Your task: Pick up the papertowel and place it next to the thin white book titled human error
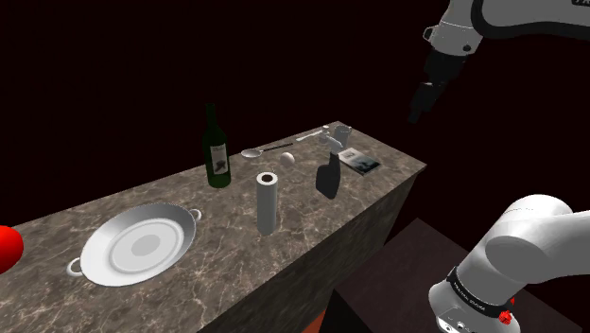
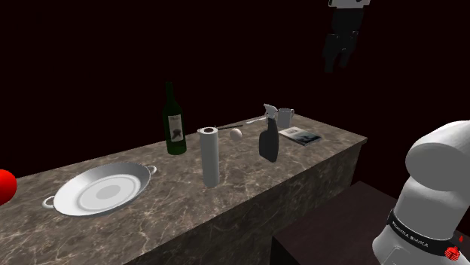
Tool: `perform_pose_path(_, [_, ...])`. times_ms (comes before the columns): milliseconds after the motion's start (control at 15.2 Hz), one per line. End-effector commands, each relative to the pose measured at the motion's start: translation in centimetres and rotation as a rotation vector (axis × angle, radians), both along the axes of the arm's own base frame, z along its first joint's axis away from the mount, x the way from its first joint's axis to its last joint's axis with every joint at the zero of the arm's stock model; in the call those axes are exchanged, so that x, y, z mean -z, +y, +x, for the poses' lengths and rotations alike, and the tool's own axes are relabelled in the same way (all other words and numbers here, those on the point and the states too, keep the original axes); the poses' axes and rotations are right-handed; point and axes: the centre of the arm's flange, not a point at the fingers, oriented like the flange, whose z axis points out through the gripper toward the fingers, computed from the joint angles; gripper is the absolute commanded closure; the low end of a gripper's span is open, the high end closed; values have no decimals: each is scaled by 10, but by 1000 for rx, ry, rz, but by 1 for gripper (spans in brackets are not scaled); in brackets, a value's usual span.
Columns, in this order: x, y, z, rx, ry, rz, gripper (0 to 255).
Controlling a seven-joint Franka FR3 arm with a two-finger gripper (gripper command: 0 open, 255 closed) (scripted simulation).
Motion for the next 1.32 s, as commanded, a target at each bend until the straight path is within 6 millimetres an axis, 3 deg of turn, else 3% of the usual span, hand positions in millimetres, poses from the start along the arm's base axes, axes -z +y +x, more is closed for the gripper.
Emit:
perform_pose_path(0, [0,0,0,0,0,0,0])
perform_pose_path(1254, [98,194,122,72,33,36,0])
